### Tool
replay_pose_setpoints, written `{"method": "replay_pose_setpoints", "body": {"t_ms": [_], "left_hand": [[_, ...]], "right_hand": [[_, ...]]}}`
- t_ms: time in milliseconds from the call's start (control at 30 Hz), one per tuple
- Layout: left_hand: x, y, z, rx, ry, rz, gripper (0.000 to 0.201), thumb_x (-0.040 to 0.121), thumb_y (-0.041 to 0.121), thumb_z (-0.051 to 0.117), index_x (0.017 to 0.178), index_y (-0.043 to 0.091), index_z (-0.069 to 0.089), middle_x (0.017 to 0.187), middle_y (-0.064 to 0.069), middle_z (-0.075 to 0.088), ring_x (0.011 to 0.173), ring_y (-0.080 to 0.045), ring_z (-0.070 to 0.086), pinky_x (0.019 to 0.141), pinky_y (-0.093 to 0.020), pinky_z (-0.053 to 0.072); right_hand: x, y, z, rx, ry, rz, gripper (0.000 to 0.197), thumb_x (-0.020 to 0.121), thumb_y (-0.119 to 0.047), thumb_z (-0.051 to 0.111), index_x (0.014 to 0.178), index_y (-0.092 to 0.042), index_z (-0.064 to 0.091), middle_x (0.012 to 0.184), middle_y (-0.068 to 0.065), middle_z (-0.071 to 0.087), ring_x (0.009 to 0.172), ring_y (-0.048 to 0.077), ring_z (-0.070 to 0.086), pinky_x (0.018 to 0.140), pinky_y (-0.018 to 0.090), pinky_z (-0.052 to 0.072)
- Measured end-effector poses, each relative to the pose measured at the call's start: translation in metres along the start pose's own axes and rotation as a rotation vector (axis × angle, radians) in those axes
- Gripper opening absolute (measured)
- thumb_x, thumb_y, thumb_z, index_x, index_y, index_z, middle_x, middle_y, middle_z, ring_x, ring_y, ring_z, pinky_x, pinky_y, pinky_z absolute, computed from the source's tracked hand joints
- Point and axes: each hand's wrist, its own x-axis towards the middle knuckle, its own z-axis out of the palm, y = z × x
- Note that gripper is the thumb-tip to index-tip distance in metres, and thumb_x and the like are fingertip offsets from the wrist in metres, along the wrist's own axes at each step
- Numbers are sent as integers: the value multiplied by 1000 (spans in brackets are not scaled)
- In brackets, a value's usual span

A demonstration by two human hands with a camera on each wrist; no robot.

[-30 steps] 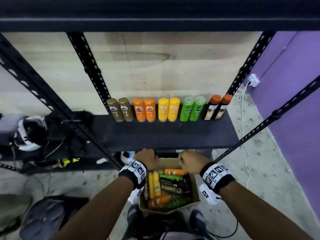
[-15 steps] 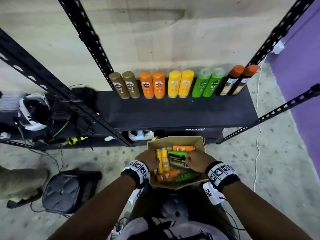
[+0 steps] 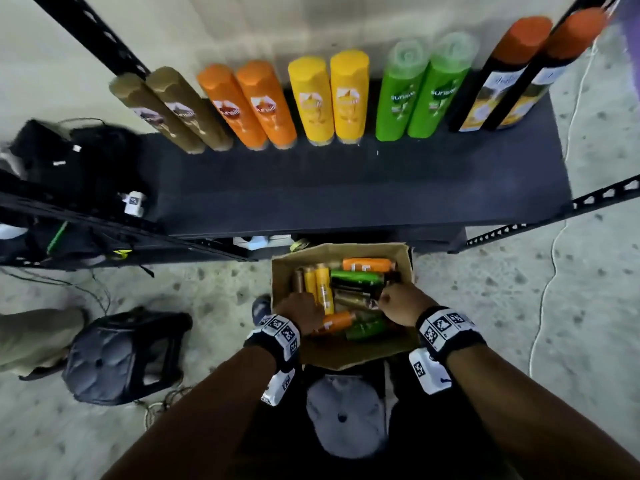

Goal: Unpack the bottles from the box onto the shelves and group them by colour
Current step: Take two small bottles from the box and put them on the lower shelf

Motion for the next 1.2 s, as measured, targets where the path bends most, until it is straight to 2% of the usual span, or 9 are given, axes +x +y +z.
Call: {"method": "replay_pose_setpoints", "body": {"t_ms": [133, 200, 333, 400, 567, 767, 933, 1067, 1200], "left_hand": [[103, -12, 57, 20, -1, 47, 45, 102, 45, 43, 117, 8, 64, 122, -16, 64, 111, -34, 63, 84, -38, 50], [155, -20, 87, 39, 2, 55, 45, 102, 44, 43, 127, 9, 58, 130, -15, 59, 118, -33, 59, 89, -40, 49], [244, -32, 146, 59, 26, 93, 48, 101, 39, 47, 140, 11, 47, 139, -14, 47, 128, -36, 48, 101, -49, 47], [285, -31, 173, 87, 75, 124, 49, 100, 36, 50, 143, 12, 44, 142, -14, 42, 130, -37, 44, 100, -49, 46], [371, -18, 218, 152, 148, 332, 62, 96, 25, 59, 151, 9, 35, 154, -19, 30, 141, -40, 32, 107, -49, 39], [421, -12, 256, 280, 170, 452, 61, 90, 21, 64, 147, 12, 42, 149, -18, 35, 140, -39, 31, 109, -52, 34], [429, -17, 268, 354, 234, 481, 55, 91, 13, 62, 144, 15, 47, 153, -19, 32, 144, -40, 26, 110, -55, 34], [420, -20, 269, 432, 159, 422, 60, 89, 8, 63, 146, 12, 45, 161, -25, 17, 148, -45, 16, 115, -62, 23], [418, -30, 258, 450, 150, 316, 60, 89, 9, 64, 145, 5, 42, 159, -26, 19, 144, -45, 25, 110, -57, 33]], "right_hand": [[105, 23, 44, 5, -10, 64, 30, 102, -33, 45, 99, -11, 65, 105, 13, 64, 102, 32, 64, 89, 39, 51], [160, 37, 67, -24, 29, 99, 31, 102, -29, 47, 115, -11, 68, 119, 16, 65, 114, 34, 62, 96, 40, 49], [260, 66, 106, -60, 18, 112, 29, 103, -25, 49, 108, -4, 68, 114, 17, 69, 107, 34, 66, 84, 34, 50], [303, 81, 123, -68, 57, 127, 22, 102, -22, 51, 110, -6, 64, 116, 17, 68, 107, 33, 65, 86, 36, 51], [382, 114, 160, -183, 175, 124, 51, 97, -14, 56, 147, -9, 45, 151, 16, 45, 138, 35, 46, 114, 45, 39], [424, 146, 176, -306, 202, 124, 60, 96, -22, 60, 153, -19, 40, 157, 11, 38, 144, 32, 39, 119, 44, 33], [437, 150, 172, -308, 163, 152, 63, 98, -23, 63, 151, -7, 34, 159, 16, 30, 147, 33, 29, 120, 40, 27], [432, 150, 173, -306, 146, 142, 66, 96, -24, 65, 152, -6, 34, 157, 19, 31, 144, 35, 35, 117, 41, 32], [430, 146, 174, -303, 144, 88, 71, 98, -30, 64, 158, -13, 28, 161, 15, 30, 147, 33, 34, 120, 42, 30]]}}
